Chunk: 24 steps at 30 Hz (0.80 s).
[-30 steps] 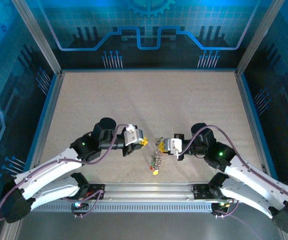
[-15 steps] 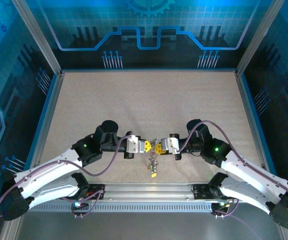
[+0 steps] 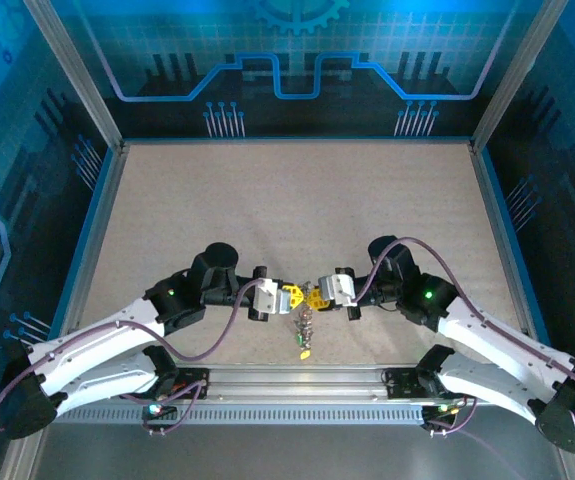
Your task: Put the keys on the keyring
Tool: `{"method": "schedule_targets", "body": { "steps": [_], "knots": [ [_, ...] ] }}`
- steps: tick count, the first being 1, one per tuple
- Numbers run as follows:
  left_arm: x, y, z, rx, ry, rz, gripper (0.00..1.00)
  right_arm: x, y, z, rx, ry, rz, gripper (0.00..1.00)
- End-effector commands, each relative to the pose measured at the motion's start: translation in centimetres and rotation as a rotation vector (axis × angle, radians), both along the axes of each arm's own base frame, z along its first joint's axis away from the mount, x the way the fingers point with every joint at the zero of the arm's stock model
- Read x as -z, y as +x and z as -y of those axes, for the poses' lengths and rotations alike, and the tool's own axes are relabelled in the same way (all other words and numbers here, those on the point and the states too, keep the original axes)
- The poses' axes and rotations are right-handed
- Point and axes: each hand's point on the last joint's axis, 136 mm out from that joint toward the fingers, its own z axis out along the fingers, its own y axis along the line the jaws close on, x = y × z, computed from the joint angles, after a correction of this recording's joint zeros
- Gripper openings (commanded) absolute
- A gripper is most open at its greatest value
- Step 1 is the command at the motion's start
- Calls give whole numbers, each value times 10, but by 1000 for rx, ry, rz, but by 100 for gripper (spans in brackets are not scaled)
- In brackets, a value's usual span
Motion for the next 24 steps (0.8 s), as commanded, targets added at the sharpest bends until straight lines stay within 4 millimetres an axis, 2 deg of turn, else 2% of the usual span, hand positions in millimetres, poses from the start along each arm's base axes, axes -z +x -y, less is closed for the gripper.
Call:
{"method": "schedule_targets", "body": {
  "steps": [1,11,24],
  "knots": [
    [6,-8,2,51,12,25,0,-23,3,-2,-4,46,18,0],
    [12,-7,0,52,47,48,0,-24,3,-1,0,52,9,0],
    [17,-12,-2,91,101,125,0,-22,13,-2,36,40,-72,0]
  ]
}}
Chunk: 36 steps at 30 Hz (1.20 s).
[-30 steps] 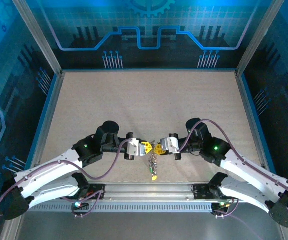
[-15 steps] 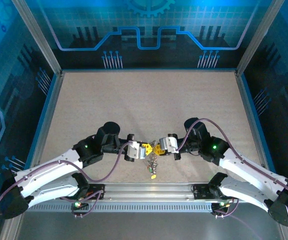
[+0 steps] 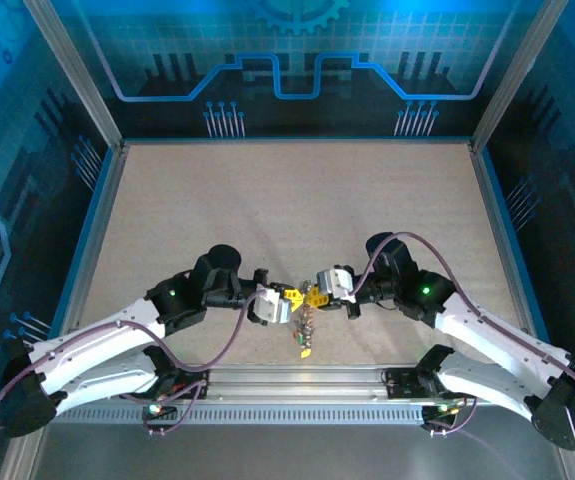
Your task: Put the keys on the keyring
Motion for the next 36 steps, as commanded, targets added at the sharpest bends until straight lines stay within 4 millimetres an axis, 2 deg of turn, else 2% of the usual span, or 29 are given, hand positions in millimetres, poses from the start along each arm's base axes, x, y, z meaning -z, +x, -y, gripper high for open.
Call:
{"method": "schedule_targets", "body": {
  "steps": [1,16,24,36],
  "knots": [
    [8,-12,0,61,50,14,0,-25,9,-2,18,55,8,0],
    [26,-14,-4,67,132,86,0,-36,25,6,91,118,-44,0],
    [28,-14,0,52,122,114,0,-35,28,6,108,138,-57,0],
    [38,-10,3,32,169,249,0,-34,43,12,193,168,-132,0]
  ]
}}
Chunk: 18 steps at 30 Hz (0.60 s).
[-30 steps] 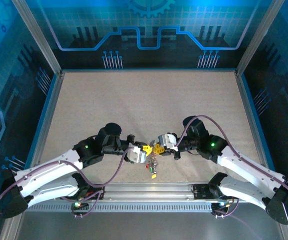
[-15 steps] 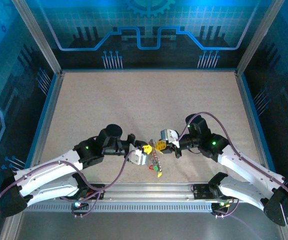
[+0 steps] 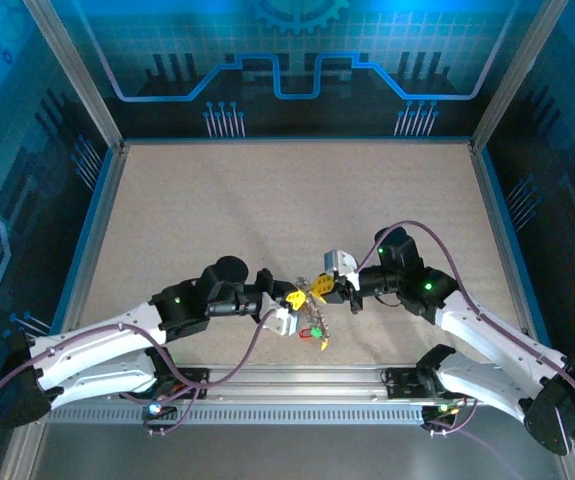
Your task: Put the keys on the keyring
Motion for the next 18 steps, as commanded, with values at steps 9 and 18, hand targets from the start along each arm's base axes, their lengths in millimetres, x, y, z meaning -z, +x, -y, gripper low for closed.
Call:
{"method": "schedule_targets", "body": {
  "steps": [9,18],
  "knots": [
    [27,-14,5,2,-7,-125,10,-32,26,6,118,123,127,0],
    [19,-12,10,-55,-123,-241,31,-35,23,9,132,145,140,0]
  ]
}}
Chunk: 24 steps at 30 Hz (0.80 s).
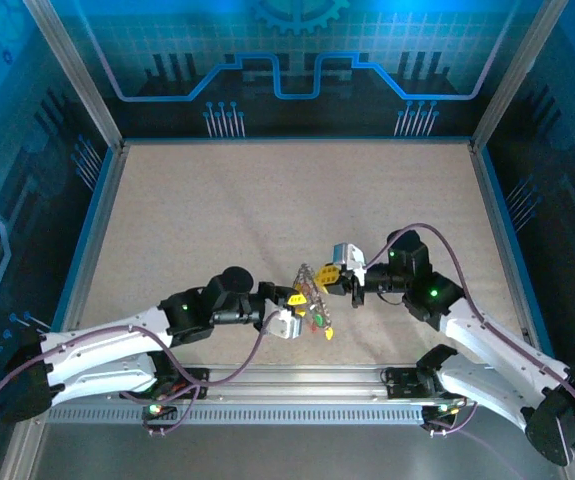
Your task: Put the keys on the keyring
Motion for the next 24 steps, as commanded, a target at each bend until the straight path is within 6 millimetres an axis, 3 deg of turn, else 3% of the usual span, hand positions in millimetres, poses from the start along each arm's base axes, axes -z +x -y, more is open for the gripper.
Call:
{"method": "schedule_targets", "body": {
  "steps": [1,4,9,14,24],
  "knots": [
    [-15,-4,6,-12,-108,-68,32,-17,5,2,28,54,58,0],
    [-26,1,1,-69,-162,-88,37,-16,4,4,32,47,66,0],
    [-58,16,-25,-204,-315,-150,50,-17,0,6,23,40,109,0],
    [-78,27,-43,-265,-404,-242,54,-21,-6,4,1,63,180,0],
    [-85,30,-23,-223,-345,-413,50,-26,-13,-6,-18,101,276,0]
  ]
}}
